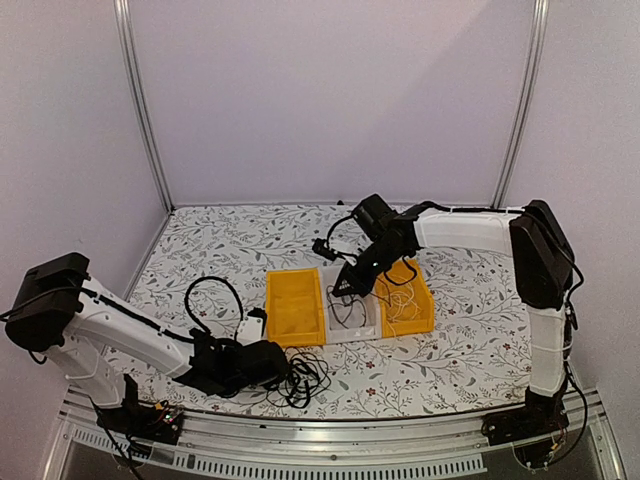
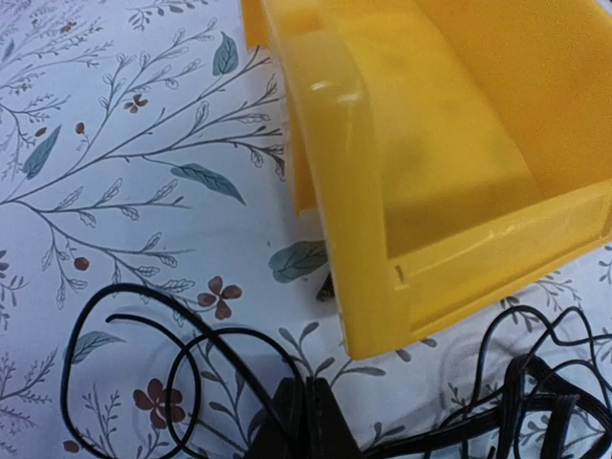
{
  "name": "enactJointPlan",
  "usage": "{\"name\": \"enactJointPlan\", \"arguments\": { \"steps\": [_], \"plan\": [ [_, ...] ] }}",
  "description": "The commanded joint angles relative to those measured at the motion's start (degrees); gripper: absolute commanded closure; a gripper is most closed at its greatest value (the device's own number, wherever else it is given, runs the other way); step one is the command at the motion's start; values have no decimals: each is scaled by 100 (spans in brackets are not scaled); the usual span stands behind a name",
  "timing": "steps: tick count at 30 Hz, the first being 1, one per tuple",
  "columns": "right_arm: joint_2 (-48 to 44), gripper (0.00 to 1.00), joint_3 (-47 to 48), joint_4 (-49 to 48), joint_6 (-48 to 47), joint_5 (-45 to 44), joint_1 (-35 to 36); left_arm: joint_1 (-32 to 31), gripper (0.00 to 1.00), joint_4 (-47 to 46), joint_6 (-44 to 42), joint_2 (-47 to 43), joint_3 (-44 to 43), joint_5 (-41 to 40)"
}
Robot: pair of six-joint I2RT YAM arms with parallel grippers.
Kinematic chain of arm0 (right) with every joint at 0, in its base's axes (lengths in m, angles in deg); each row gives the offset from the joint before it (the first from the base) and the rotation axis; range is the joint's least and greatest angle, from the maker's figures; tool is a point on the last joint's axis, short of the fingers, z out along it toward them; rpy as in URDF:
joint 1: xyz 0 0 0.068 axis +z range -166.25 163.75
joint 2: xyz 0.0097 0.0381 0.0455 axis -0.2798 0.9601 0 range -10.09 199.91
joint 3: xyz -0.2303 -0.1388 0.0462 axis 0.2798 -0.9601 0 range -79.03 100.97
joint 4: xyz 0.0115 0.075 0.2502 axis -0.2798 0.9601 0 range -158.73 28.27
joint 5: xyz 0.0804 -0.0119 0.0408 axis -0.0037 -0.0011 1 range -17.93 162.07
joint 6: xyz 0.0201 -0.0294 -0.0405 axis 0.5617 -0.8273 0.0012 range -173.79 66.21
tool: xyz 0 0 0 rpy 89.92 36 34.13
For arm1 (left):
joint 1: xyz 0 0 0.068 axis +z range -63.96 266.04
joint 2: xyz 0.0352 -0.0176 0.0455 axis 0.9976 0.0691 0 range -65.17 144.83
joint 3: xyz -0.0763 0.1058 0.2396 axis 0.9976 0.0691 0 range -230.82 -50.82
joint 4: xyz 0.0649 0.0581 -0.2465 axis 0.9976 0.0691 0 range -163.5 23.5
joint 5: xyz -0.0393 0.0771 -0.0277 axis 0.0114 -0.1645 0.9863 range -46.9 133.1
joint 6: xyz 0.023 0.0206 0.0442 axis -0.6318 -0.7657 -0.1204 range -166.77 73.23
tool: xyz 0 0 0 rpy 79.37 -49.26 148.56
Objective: Untangle the cables
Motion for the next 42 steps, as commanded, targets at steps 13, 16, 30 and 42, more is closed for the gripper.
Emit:
{"name": "enactJointPlan", "arguments": {
  "steps": [13, 16, 30, 42],
  "plan": [
    [-20, 73, 526, 969, -172, -1096, 360, 71, 100, 107, 4, 3, -37, -24],
    [-354, 66, 537, 1175, -266, -1075, 353, 74, 100, 120, 18, 3, -44, -20],
    [-1959, 55, -871, 995, -699, -1701, 188, 73, 100, 193, -115, 248, -276, 20],
    [-1926, 51, -1303, 408, -1098, -2196, 124, 65, 100, 207, -107, 258, -279, 17]
  ]
}}
